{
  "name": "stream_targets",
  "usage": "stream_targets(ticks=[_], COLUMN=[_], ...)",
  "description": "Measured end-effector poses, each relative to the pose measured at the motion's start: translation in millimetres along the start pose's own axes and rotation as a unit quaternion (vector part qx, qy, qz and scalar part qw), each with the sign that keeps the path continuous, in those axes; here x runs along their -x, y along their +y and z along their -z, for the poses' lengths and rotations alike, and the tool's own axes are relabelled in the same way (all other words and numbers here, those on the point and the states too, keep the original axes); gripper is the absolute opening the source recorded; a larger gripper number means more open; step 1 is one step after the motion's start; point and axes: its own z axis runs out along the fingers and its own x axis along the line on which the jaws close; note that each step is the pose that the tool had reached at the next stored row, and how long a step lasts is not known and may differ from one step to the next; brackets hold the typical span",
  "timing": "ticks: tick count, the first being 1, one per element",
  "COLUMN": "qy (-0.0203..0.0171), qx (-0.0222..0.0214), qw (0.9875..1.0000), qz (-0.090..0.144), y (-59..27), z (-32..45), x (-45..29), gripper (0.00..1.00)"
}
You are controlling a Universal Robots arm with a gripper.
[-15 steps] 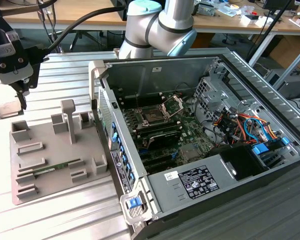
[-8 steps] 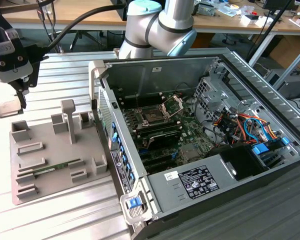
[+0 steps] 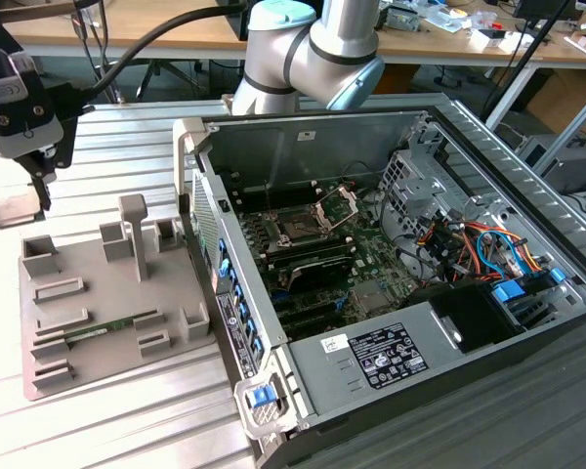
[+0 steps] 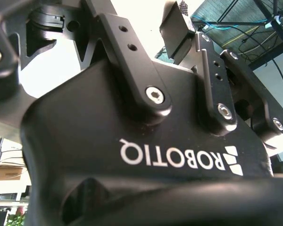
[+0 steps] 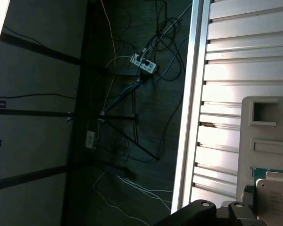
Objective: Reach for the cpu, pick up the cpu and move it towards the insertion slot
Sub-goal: 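Pick up the cpu and move it towards the insertion slot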
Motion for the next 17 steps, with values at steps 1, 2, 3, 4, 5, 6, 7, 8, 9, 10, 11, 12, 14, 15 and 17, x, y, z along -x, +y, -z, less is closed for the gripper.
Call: stream_targets(ticks=[1, 2, 3, 4, 5, 6, 7, 8, 9, 10, 11, 12, 14, 15, 17], qy=[0.0000, 0.0000, -0.0001, -0.0001, 0.0000, 0.0001, 0.0001, 0.0001, 0.0001, 0.0002, 0.0001, 0.0001, 0.0002, 0.0002, 0.0002], qx=[0.0000, 0.0000, 0.0000, 0.0000, 0.0000, 0.0000, 0.0000, 0.0000, 0.0000, 0.0000, 0.0000, 0.0000, 0.0000, 0.0000, 0.0000], qw=[1.0000, 1.0000, 1.0000, 1.0000, 1.0000, 1.0000, 1.0000, 1.0000, 1.0000, 1.0000, 1.0000, 1.0000, 1.0000, 1.0000, 1.0000], qz=[0.000, 0.000, 0.000, 0.000, 0.000, 0.000, 0.000, 0.000, 0.000, 0.000, 0.000, 0.000, 0.000, 0.000, 0.000], y=[0.0, 0.1, 0.1, 0.1, 0.1, 0.1, 0.1, 0.1, 0.1, 0.1, 0.1, 0.2, 0.2, 0.2, 0.3], z=[0.6, 0.8, 1.1, 1.3, 1.7, 2.0, 2.4, 2.7, 3.0, 3.4, 3.6, 4.1, 5.4, 6.1, 7.0], x=[0.0, 0.0, 0.0, 0.0, 0.0, 0.1, 0.2, 0.2, 0.2, 0.2, 0.2, 0.2, 0.3, 0.3, 0.3], gripper=[0.55, 0.55, 0.55, 0.55, 0.55, 0.55, 0.55, 0.55, 0.55, 0.55, 0.55, 0.55, 0.55, 0.55, 0.55])
